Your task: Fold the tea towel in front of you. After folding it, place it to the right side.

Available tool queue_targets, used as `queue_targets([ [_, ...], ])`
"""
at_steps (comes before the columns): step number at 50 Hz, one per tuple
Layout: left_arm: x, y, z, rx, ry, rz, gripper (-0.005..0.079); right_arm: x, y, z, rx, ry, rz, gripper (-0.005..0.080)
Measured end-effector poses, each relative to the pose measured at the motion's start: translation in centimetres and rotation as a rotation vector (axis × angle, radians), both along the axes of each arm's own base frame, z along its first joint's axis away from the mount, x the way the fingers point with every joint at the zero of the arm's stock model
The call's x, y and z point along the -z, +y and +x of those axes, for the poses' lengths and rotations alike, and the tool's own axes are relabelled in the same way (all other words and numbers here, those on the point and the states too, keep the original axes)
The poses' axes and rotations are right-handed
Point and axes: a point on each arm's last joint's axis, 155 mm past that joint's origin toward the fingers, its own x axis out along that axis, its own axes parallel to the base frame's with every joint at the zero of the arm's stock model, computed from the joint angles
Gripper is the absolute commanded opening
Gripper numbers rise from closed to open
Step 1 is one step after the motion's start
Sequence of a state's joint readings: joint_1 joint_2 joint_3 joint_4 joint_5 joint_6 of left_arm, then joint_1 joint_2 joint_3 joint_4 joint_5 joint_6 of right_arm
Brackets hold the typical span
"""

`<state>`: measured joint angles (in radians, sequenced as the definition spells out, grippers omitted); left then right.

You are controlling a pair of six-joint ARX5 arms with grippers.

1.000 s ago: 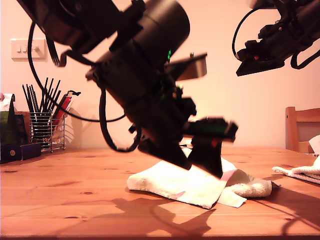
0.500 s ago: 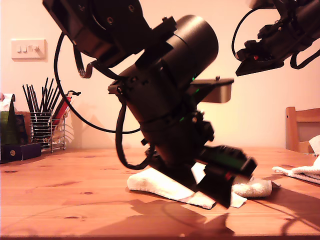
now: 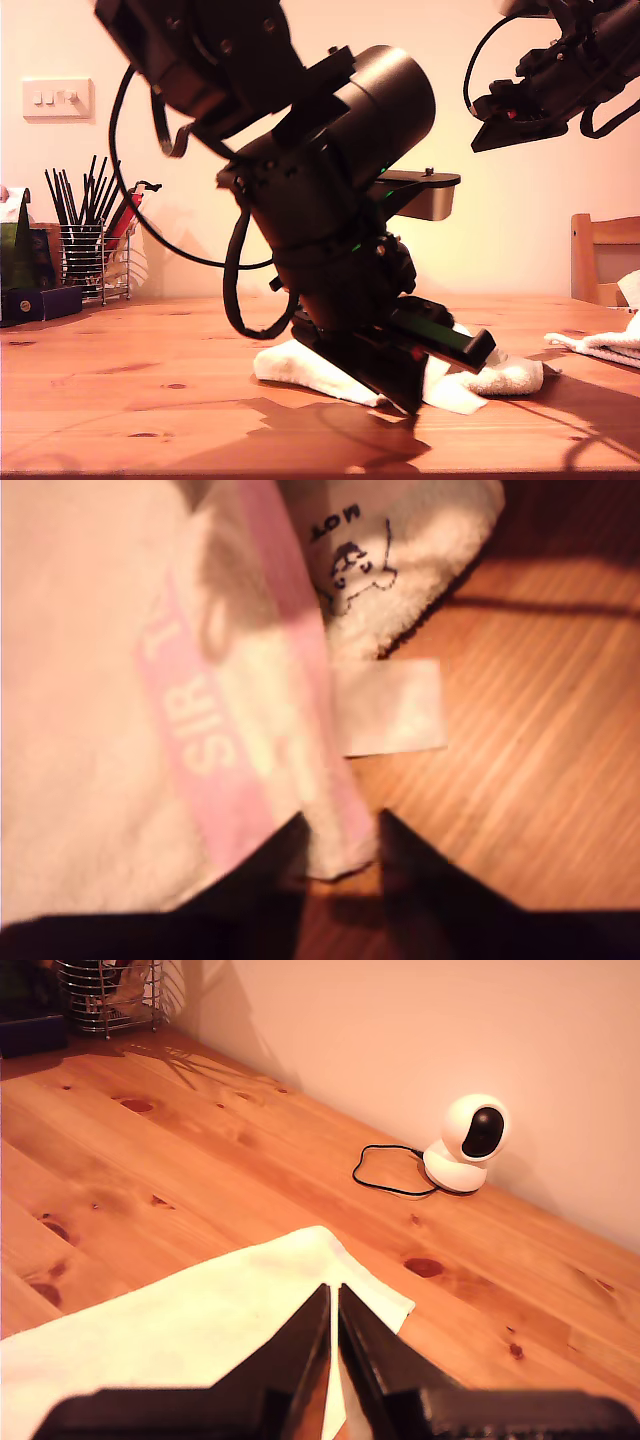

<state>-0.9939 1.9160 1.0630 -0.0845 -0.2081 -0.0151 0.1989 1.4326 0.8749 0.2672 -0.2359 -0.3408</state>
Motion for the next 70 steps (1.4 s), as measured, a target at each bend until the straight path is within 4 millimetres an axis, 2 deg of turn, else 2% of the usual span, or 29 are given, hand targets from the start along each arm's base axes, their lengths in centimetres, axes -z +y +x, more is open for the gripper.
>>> queue_targets([
  [10, -1.0, 0.4, 0.3, 0.081, 0.023, 0.093, -0.0021, 1.1, 0.3, -0.5, -0.02, 0.047, -0.002, -0.0011],
  [20, -5.0, 0.3, -0.1, 0.13, 0.139, 0.042, -0.0021, 2.8, 1.4, -1.9, -0.095, 0.13, -0.004, -0.0004],
  [23, -6.5, 0.8, 0.1, 0.13, 0.165, 0.025, -0.0021, 4.0, 1.7, -2.7, -0.123, 0.183, -0.016, 0.0047],
  [26, -7.9, 1.3, 0.4, 0.144, 0.181, 0.022, -0.0021, 5.2, 2.3, -3.8, -0.171, 0.23, -0.038, 0.0139],
  [32, -9.6, 2.5, 1.1, 0.154, 0.215, 0.022, -0.0021, 6.6, 4.8, -6.6, -0.3, 0.317, -0.024, 0.0278],
  [38, -10.0, 3.7, 1.4, 0.171, 0.253, 0.028, -0.0021, 7.4, 7.0, -8.9, -0.392, 0.38, -0.014, 0.0341],
  [49, -10.2, 5.5, 2.2, 0.169, 0.272, 0.048, -0.0021, 8.5, 9.5, -11.6, -0.507, 0.397, -0.094, 0.0341],
  [70, -9.6, 7.6, 1.8, 0.166, 0.322, 0.099, -0.0021, 10.6, 7.8, -11.7, -0.467, 0.417, -0.241, 0.0341],
])
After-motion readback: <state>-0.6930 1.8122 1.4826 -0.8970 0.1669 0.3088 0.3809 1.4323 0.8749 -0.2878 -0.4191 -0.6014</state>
